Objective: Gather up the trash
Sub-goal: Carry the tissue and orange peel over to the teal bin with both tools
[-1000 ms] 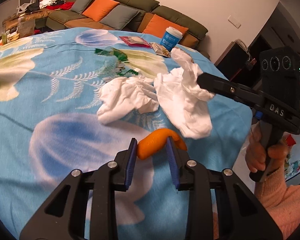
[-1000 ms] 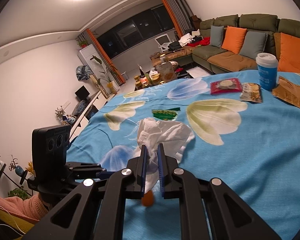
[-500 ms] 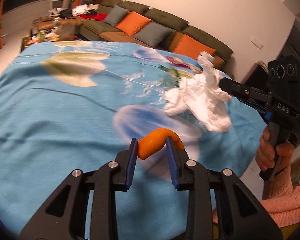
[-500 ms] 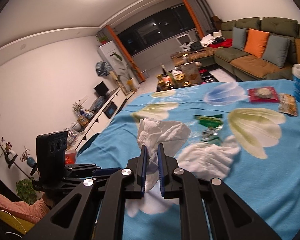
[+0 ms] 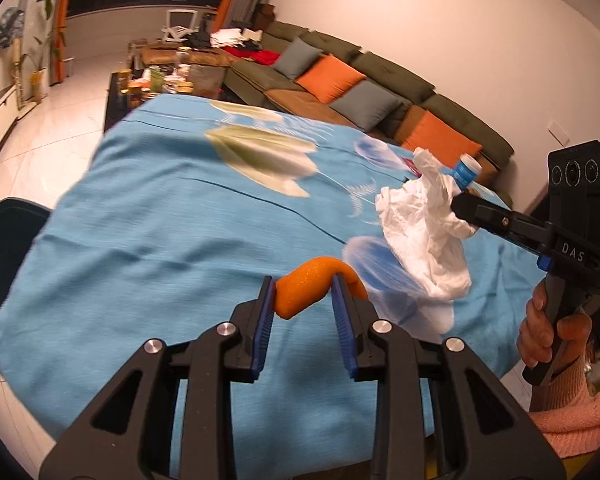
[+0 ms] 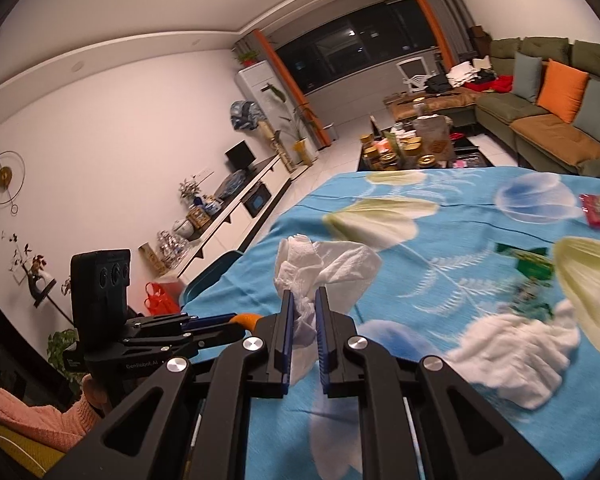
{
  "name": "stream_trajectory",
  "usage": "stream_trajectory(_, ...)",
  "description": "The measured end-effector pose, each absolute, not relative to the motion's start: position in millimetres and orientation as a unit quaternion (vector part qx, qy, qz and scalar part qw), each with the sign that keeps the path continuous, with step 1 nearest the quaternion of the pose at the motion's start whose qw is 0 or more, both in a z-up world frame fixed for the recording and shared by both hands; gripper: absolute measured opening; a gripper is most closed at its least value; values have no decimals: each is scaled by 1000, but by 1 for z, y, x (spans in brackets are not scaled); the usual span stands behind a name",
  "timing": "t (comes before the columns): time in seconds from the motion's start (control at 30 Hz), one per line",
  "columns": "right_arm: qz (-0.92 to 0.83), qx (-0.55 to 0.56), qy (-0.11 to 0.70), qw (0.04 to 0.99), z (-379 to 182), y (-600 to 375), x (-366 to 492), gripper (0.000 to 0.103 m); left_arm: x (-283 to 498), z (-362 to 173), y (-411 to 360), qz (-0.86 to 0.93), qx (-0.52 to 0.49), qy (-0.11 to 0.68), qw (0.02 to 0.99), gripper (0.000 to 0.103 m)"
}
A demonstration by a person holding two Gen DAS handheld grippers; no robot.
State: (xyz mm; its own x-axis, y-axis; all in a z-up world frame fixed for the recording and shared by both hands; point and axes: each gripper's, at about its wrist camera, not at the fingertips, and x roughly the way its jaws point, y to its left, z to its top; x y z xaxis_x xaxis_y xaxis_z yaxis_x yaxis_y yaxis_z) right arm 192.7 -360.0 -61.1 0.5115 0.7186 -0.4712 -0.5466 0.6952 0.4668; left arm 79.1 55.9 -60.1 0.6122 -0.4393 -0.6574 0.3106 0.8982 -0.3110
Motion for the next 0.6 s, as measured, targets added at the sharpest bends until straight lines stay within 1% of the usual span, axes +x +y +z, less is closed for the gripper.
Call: stream_trajectory(0.6, 436, 104, 339, 827, -56, -278, 221, 10, 62, -42, 125, -130, -123, 357, 917, 29)
